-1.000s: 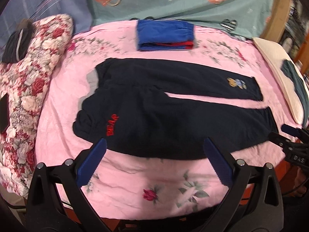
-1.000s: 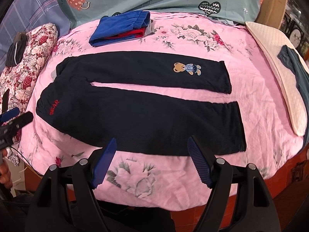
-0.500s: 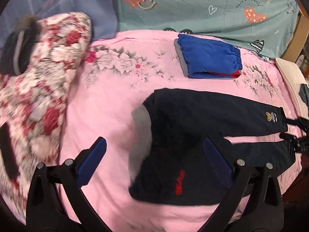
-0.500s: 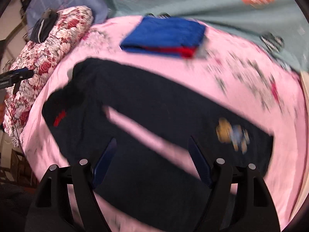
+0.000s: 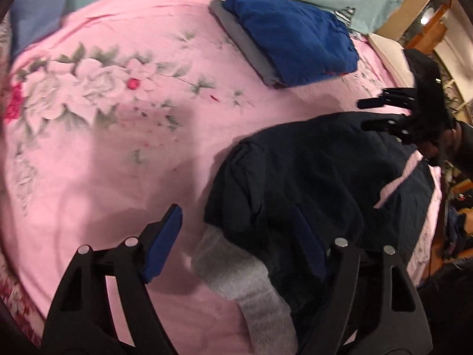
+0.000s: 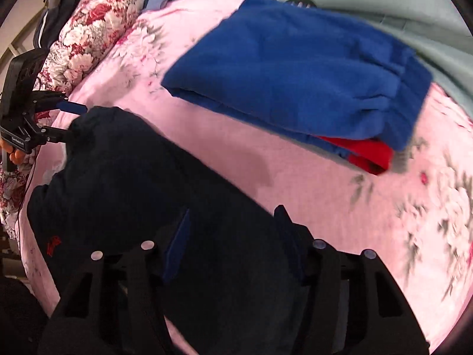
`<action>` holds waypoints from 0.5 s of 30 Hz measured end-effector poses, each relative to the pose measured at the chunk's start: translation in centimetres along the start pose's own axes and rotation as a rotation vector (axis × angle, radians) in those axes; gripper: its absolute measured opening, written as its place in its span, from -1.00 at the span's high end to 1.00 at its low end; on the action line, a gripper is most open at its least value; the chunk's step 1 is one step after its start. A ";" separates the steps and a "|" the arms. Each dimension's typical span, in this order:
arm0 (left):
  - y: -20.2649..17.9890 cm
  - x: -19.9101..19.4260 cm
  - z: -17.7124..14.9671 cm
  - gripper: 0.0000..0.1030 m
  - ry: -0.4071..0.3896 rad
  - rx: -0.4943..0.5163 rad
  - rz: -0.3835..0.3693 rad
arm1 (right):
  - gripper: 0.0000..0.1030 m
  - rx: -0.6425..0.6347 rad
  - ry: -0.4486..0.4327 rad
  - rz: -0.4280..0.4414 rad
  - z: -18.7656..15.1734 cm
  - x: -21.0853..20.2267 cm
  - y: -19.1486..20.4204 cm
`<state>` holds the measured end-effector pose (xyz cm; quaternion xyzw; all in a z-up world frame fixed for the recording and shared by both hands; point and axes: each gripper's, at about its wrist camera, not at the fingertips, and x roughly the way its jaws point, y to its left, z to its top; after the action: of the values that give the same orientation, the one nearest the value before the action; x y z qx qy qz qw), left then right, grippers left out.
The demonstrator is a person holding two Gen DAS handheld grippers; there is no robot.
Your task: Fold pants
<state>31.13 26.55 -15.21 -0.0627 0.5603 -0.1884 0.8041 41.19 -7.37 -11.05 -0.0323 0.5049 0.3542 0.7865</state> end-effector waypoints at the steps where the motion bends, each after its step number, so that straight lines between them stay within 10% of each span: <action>1: 0.1 0.4 0.1 -0.48 0.011 0.006 -0.020 | -0.14 -0.001 0.020 0.000 0.2 0.5 -0.2; 6: 0.3 2.0 0.8 -0.46 0.031 0.031 -0.052 | 0.00 -0.064 0.050 -0.027 0.5 1.2 -0.1; 8: 0.3 2.3 1.2 0.05 0.034 0.024 -0.069 | 0.71 -0.081 0.064 -0.024 0.6 1.1 -0.1; 10: 0.4 2.0 0.6 0.37 0.038 0.025 -0.060 | 0.92 -0.081 0.073 -0.021 0.4 0.8 -0.3; 15: -0.7 0.8 0.7 0.53 0.014 0.079 -0.007 | 0.96 -0.076 0.018 -0.011 -0.7 -2.0 0.1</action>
<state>31.87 25.56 -15.39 -0.0315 0.5578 -0.2137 0.8014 40.10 -8.62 -9.72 -0.0683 0.4980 0.3684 0.7821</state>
